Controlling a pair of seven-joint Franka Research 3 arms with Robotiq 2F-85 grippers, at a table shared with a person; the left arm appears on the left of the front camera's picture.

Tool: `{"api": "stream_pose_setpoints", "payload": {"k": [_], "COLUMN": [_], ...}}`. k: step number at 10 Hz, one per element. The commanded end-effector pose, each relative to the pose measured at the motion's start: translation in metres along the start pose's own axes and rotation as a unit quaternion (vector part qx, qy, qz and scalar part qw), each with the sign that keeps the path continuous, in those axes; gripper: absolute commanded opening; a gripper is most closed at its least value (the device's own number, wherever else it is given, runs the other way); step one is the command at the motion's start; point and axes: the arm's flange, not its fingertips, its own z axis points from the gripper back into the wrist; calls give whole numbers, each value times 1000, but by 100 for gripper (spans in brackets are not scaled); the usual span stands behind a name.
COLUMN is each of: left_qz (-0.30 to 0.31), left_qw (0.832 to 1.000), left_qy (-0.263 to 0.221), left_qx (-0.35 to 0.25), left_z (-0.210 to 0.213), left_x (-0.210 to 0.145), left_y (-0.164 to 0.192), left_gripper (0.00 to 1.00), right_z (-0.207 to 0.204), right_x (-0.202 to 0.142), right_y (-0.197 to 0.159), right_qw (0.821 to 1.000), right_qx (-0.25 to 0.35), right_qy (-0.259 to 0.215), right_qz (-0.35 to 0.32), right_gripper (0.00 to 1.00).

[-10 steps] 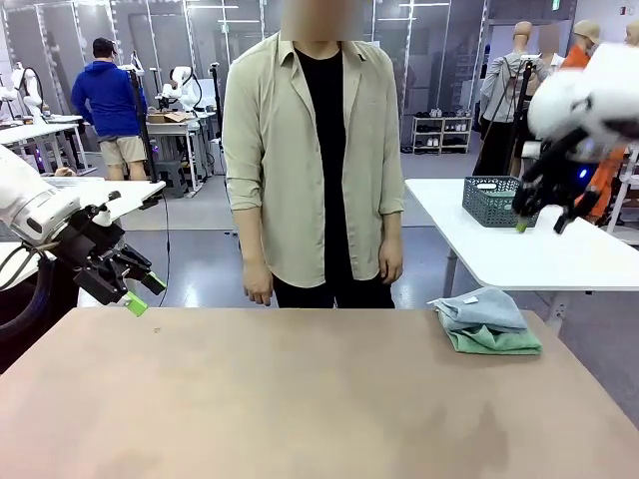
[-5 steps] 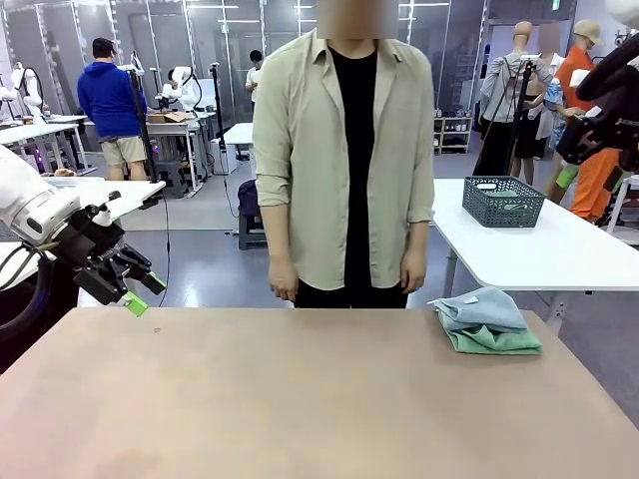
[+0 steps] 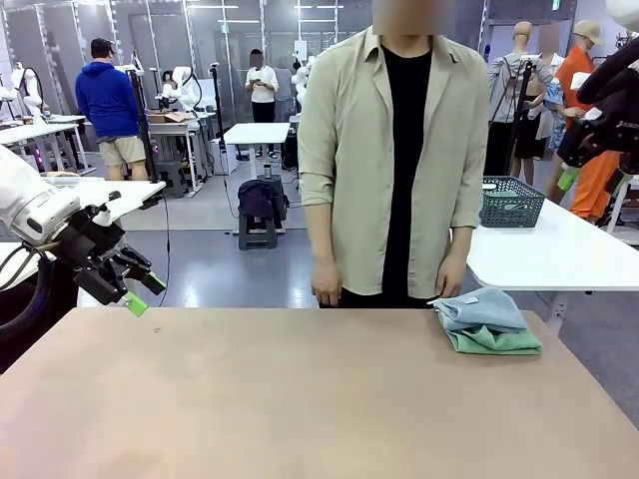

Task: Fold the towels and place them in the basket.
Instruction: Stack the folded Towel with hook on the right side of the table.

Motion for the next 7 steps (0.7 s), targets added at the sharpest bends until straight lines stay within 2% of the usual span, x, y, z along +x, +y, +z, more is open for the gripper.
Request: {"api": "stream_pose_setpoints", "payload": {"k": [1, 7], "left_qz": [-4, -4], "left_qw": [1000, 1000], "left_qy": [4, 4], "left_qx": [0, 0], "left_z": [1, 1], "left_x": [0, 0], "left_y": [-1, -1], "left_gripper": [92, 92], "right_z": [2, 2], "right_x": [2, 2], "right_y": [2, 2], "right_qw": [1000, 1000], "right_qx": [2, 2], "right_qy": [-2, -2], "right_qz": [0, 0], "right_gripper": [77, 77]}}
